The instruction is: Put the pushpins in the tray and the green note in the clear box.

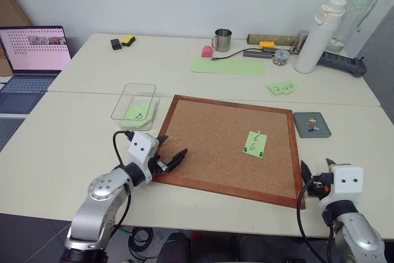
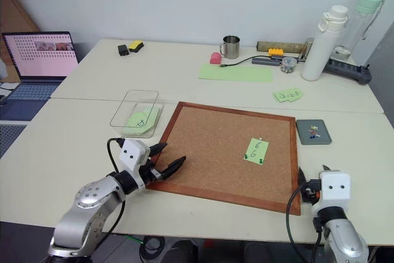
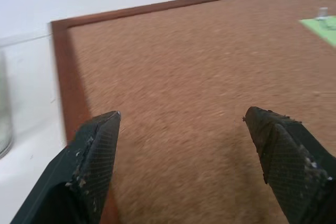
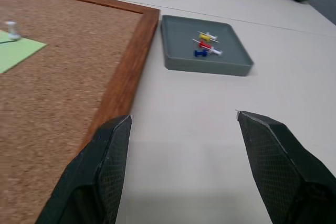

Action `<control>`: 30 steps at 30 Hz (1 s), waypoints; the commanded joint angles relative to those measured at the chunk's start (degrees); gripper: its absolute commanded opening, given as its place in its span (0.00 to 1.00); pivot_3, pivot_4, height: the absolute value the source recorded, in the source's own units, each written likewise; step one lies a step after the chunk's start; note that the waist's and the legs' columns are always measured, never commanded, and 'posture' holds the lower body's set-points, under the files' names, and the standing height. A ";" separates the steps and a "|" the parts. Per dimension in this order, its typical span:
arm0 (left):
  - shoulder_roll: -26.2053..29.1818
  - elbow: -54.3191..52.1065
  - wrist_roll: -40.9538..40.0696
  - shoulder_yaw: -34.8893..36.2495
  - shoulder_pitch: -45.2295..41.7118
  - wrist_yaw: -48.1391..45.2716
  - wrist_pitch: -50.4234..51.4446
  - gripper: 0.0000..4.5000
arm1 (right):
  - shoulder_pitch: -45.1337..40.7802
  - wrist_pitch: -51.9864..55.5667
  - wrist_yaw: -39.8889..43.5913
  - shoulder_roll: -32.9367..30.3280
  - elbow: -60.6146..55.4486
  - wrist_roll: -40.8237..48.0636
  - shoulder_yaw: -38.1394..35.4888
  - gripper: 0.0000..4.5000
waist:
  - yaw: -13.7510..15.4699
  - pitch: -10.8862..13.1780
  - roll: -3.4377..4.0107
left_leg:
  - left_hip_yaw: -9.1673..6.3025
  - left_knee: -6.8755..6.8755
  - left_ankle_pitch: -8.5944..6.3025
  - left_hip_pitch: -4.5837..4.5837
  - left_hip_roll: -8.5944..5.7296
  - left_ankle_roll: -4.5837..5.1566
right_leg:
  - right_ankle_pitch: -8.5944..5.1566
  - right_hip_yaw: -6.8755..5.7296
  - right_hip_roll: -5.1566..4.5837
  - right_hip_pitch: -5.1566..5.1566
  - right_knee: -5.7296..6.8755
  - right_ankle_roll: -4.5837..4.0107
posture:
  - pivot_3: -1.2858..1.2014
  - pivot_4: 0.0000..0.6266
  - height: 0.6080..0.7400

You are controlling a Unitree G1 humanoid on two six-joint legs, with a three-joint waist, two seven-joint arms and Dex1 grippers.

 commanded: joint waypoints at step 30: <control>-2.12 20.56 1.32 -8.29 -20.64 -18.04 -14.93 0.41 | -25.93 5.90 22.75 -18.01 16.02 15.24 4.88 0.75 | -1.06 0.02 0.00 | -0.02 0.14 0.00 0.10 -0.03 0.02 | 0.04 -0.01 0.02 0.21 -0.04 0.06 | 0.52 0.24 1.00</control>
